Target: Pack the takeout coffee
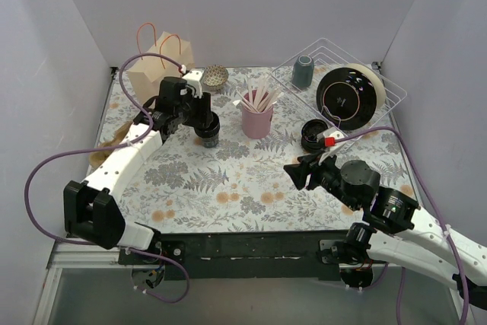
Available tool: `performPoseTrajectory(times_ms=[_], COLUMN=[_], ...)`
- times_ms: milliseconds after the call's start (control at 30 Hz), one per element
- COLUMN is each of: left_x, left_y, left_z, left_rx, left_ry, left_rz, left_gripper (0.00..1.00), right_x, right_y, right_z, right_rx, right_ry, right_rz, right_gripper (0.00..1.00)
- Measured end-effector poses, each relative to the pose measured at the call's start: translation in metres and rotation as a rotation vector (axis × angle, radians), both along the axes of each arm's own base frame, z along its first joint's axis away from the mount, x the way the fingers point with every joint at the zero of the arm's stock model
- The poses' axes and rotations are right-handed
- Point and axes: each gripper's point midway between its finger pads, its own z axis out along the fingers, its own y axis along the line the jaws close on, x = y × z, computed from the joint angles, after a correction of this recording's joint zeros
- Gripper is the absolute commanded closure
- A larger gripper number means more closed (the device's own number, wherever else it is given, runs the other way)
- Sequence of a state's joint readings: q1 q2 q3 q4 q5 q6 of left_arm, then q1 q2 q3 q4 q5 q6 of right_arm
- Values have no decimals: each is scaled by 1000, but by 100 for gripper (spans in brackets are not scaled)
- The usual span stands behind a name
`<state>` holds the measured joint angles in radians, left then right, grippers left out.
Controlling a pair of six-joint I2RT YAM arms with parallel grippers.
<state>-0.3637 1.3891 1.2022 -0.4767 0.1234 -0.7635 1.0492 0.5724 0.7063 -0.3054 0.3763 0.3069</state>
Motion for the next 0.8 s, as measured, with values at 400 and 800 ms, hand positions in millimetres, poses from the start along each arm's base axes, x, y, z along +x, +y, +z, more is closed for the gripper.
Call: performPoseTrajectory(times_ms=[400,800], left_x=[25,26], left_y=[-22,-27], left_z=[-24,-39], left_rx=[74,110], left_ry=[44,71], left_rz=[-40,-56], left_gripper=[60,66], right_x=[-1,-4], right_y=[6,6], right_z=[-19,-17], right_rx=[-24,-14], right_ry=[24,23], right_rz=[19,36], right_gripper=[43,43])
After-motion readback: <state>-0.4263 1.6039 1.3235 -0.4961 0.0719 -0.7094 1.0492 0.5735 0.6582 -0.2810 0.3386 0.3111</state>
